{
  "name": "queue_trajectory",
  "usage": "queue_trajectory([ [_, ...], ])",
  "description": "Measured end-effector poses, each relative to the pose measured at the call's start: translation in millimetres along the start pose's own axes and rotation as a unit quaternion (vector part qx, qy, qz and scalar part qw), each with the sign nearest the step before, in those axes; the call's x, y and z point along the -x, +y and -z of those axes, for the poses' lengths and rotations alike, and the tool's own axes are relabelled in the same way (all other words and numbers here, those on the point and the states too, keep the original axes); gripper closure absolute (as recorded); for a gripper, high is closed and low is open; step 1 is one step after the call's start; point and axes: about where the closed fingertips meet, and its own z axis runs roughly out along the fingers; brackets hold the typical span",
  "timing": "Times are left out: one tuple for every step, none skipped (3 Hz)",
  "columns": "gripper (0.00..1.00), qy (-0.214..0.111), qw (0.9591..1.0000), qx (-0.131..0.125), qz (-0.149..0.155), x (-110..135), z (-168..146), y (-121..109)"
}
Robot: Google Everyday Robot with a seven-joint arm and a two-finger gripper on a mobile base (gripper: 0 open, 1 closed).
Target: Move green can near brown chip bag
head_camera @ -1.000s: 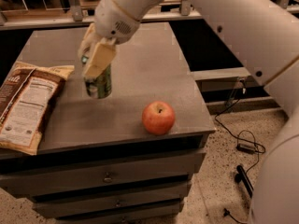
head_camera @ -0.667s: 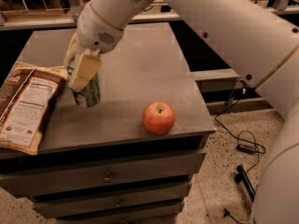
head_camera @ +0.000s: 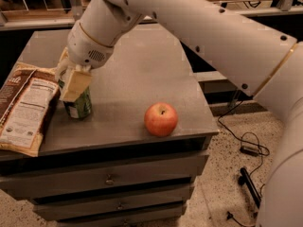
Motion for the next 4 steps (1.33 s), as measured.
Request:
queue_trajectory([
  [0.19, 0.000, 1.0000, 0.001, 0.001, 0.7, -1.9, 0.4],
  [0.00, 0.000, 1.0000, 0.002, 0.002, 1.8, -3.0, 0.9],
  [0.00, 0.000, 1.0000, -0.008, -0.002, 3.9, 17.0, 6.5],
  [0.00, 0.009, 0.9990, -0.040, -0.019, 3.0, 70.6, 21.5],
])
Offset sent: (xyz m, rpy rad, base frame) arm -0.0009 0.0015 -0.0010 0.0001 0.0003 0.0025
